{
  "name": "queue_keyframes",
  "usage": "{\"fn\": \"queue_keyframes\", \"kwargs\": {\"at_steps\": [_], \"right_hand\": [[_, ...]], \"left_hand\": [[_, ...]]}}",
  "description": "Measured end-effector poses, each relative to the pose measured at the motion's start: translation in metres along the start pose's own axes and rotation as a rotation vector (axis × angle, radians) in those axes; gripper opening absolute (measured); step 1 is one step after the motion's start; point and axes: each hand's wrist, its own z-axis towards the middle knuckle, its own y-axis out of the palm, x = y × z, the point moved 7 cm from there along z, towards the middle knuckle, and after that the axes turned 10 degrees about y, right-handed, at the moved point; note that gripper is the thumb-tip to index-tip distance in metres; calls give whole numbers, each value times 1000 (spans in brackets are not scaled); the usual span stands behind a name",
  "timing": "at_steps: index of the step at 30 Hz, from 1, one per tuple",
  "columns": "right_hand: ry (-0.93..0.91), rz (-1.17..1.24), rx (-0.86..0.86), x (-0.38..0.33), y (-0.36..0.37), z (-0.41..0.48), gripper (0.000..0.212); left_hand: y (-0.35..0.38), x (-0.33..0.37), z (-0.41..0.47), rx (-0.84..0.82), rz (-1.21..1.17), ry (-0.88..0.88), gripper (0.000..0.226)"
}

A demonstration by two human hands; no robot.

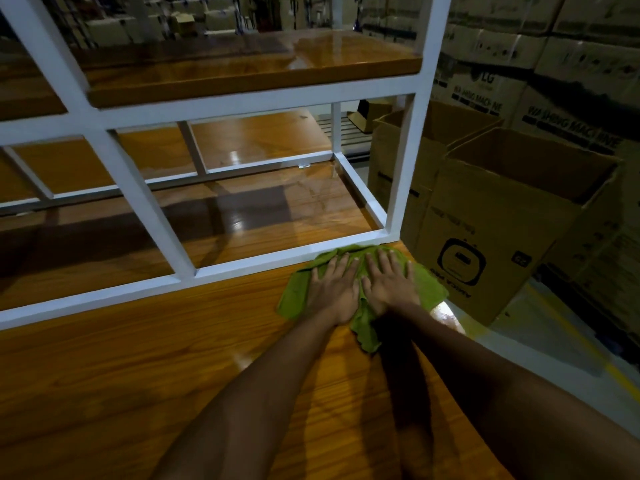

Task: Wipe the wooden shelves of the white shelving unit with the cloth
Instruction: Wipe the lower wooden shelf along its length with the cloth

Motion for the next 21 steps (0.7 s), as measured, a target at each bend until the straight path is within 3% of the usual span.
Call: {"fn": "queue_keyframes", "kwargs": {"at_steps": [7,12,17,21], "right_hand": [[-114,49,-26,-56,4,-15,62],[-299,-3,-33,-52,5,-26,58],[-190,-8,3,-33,5,-33,61],[-139,-2,-32,-60,7,-44,60]], "left_hand": [[-2,-46,-34,50,11,-91,54],[-1,-44,-44,2,27,-144,59],[0,-36,-56,-40,24,-67,61],[-4,-53,-76,-7,19,-98,61]]}}
